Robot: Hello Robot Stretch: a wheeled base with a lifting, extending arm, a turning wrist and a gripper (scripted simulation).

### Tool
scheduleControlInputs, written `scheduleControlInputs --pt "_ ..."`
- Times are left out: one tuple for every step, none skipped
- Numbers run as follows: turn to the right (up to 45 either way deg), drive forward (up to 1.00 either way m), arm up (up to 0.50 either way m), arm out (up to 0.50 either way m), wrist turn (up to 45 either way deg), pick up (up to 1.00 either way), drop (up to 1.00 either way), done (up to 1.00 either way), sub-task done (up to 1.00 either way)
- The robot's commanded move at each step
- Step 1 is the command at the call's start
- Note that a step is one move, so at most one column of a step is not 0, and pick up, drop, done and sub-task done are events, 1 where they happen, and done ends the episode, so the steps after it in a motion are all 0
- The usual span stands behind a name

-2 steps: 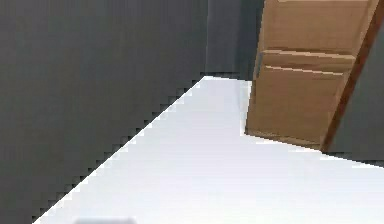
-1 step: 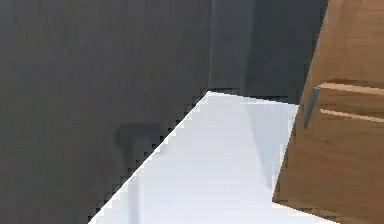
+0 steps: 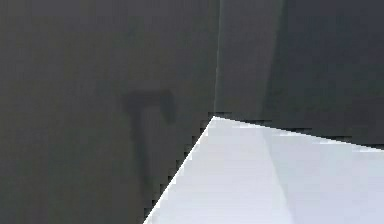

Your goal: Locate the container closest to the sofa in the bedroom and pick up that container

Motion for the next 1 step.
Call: scheduleControlInputs --pt "3.0 0.00 0.00 0.00 0.0 0.00 0.00 0.00 0.00"
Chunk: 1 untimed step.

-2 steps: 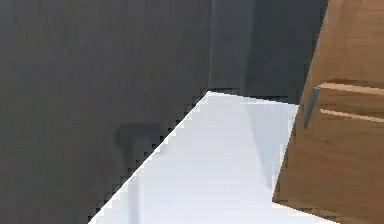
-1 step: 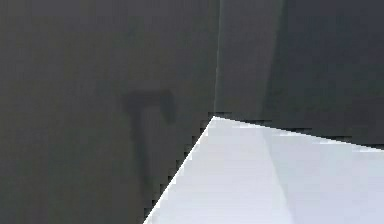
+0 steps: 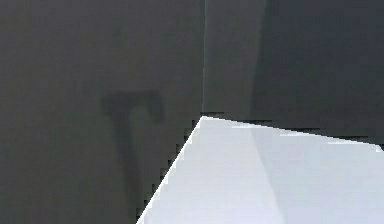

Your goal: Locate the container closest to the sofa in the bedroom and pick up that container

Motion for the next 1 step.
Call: scheduleControlInputs --pt "0.0 0.25 0.00 0.00 0.0 0.00 0.00 0.00 0.00"
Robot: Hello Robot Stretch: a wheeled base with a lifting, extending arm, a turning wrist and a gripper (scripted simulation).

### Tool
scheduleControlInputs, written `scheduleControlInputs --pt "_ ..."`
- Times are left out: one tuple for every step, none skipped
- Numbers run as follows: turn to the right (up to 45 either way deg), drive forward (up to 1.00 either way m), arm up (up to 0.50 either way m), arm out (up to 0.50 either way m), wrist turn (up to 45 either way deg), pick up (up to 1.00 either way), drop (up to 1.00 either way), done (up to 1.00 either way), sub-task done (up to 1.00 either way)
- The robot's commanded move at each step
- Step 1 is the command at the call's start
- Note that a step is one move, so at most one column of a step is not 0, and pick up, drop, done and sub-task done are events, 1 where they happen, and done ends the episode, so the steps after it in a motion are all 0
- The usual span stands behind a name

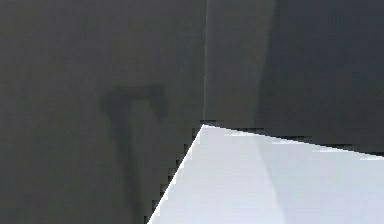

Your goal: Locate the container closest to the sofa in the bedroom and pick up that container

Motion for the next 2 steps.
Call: scheduleControlInputs --pt "18.0 0.00 0.00 0.00 0.0 0.00 0.00 0.00 0.00" --pt "0.0 0.45 0.00 0.00 0.0 0.00 0.00 0.00 0.00"
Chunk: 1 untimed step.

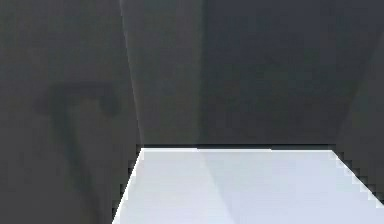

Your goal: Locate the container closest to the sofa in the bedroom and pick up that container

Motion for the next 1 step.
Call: scheduleControlInputs --pt "45.0 0.00 0.00 0.00 0.0 0.00 0.00 0.00 0.00"
